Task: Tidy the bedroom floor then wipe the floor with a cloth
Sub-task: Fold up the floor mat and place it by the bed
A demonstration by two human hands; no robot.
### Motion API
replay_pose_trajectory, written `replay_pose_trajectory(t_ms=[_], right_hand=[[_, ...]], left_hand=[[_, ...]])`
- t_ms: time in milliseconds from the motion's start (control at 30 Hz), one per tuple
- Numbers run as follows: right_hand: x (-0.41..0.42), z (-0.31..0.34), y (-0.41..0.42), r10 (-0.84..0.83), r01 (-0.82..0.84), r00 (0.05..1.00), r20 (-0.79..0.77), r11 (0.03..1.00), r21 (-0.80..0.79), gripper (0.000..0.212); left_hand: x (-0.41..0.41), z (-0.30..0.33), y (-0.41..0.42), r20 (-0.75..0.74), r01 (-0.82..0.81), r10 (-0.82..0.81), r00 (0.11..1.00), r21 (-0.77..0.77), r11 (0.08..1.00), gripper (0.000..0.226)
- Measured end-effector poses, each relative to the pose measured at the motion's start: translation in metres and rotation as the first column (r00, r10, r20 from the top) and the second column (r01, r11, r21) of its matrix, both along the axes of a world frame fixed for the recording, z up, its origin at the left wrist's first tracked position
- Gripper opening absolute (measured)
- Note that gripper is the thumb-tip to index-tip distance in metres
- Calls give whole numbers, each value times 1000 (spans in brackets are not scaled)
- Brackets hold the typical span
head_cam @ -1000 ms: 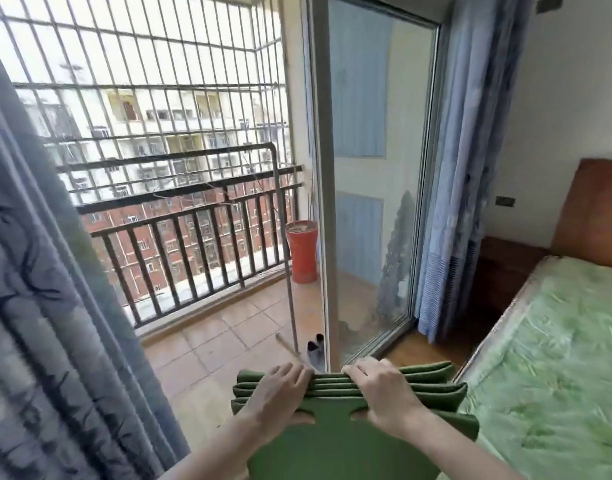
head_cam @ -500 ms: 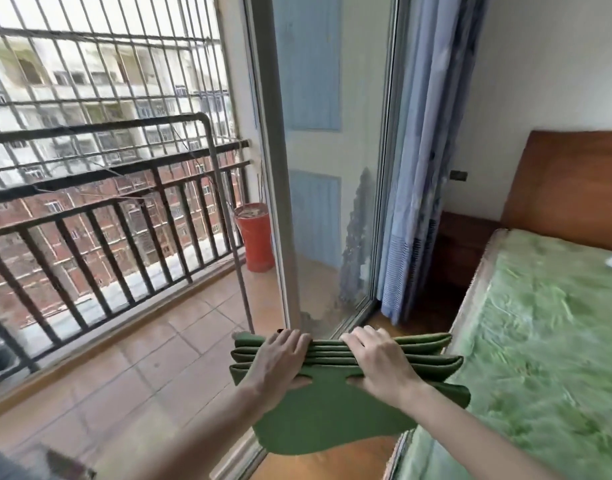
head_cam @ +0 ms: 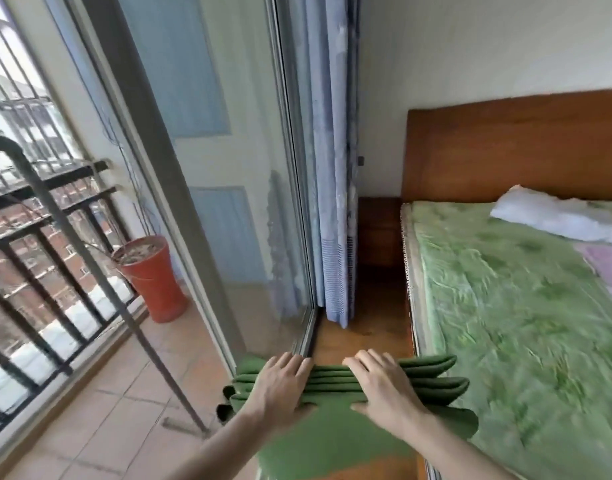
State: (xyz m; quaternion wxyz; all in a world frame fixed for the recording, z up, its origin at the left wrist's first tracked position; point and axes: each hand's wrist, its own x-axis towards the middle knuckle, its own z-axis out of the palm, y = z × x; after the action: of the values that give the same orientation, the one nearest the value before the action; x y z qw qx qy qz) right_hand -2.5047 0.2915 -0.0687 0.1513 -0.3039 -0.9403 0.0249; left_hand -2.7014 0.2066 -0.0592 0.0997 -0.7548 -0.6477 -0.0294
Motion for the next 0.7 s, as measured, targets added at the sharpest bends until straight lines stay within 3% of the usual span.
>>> replay_pose_trajectory(t_ms=[167, 300, 500, 700], right_hand=[[-34, 7, 21, -125, 125, 992, -12, 992, -12, 81], [-45, 14, 45, -178, 179, 984, 22, 984, -18, 78], [-42, 17, 93, -251, 253, 964, 90, 967, -12, 77], [-44, 12, 187, -209, 217, 961, 180, 976, -24, 67]], left_hand=[[-44, 0, 43, 9, 105, -107, 994, 144, 984, 65], [-57, 2, 75, 20, 142, -148, 989, 172, 975, 67], [-55, 5, 137, 20, 210, -212, 977, 97, 973, 67], [-57, -4, 230, 55, 225, -224, 973, 0, 974, 70]])
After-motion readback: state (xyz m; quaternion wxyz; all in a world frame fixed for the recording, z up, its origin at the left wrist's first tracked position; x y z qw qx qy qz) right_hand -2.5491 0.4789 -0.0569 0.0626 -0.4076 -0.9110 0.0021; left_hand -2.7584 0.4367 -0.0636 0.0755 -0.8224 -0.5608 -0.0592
